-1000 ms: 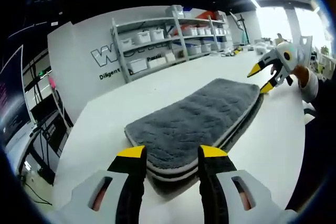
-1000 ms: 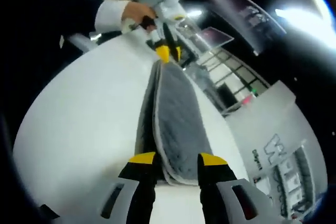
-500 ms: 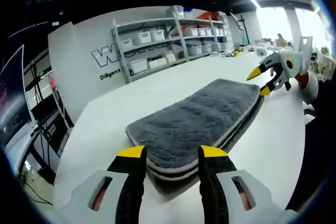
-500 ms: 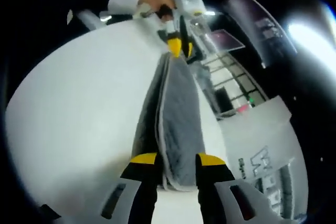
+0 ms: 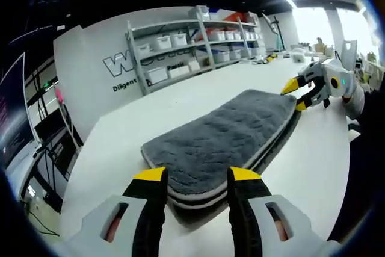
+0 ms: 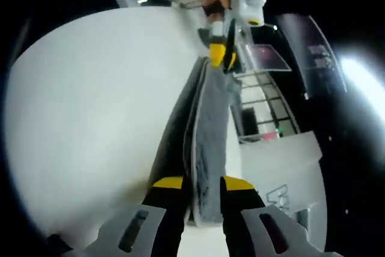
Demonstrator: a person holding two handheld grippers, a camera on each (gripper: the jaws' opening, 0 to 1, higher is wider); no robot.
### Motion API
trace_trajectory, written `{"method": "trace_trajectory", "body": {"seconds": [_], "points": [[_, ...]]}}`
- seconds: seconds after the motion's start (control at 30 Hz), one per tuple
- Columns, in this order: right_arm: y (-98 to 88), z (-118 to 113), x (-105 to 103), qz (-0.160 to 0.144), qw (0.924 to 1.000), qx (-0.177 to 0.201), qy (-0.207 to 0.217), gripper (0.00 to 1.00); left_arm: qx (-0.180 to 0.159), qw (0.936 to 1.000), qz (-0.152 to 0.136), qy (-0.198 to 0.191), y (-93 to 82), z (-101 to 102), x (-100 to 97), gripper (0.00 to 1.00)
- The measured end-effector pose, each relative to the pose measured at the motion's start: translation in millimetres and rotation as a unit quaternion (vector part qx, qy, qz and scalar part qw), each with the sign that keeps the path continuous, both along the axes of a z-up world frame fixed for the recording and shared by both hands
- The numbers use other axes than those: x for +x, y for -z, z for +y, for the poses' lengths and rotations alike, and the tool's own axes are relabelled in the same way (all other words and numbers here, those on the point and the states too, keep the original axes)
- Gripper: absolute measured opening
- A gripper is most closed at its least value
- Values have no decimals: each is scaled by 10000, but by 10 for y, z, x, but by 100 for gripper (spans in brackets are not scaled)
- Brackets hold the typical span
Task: Open the folded towel by lifting each exposed corner and separating the folded layers until the towel lies flat within the target outline without major curled edges
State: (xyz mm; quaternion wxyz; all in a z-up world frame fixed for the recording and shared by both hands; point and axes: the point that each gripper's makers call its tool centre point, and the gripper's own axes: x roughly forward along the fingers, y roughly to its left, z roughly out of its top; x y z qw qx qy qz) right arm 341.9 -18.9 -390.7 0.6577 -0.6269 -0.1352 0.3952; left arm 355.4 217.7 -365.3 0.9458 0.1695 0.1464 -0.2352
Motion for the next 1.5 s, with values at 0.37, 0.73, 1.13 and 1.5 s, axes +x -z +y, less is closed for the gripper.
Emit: {"method": "trace_trajectory", "body": {"seconds": [0.37, 0.73, 1.13, 1.5], "points": [[37, -10, -26, 259, 9996, 85, 48, 4, -24, 10000, -28, -40, -13, 64, -19, 39], [-32, -29, -49, 472, 9984, 294, 125, 1, -123, 9998, -24, 130, -24, 24, -59, 43], [-186, -14, 12, 1099, 9866, 1139, 392, 0, -1, 9977, -308, 602, -139, -168, -104, 53], [-386, 30, 68, 1375, 9743, 1713, 510, 0, 208, 9914, -742, 1055, -243, -494, -101, 59]]}}
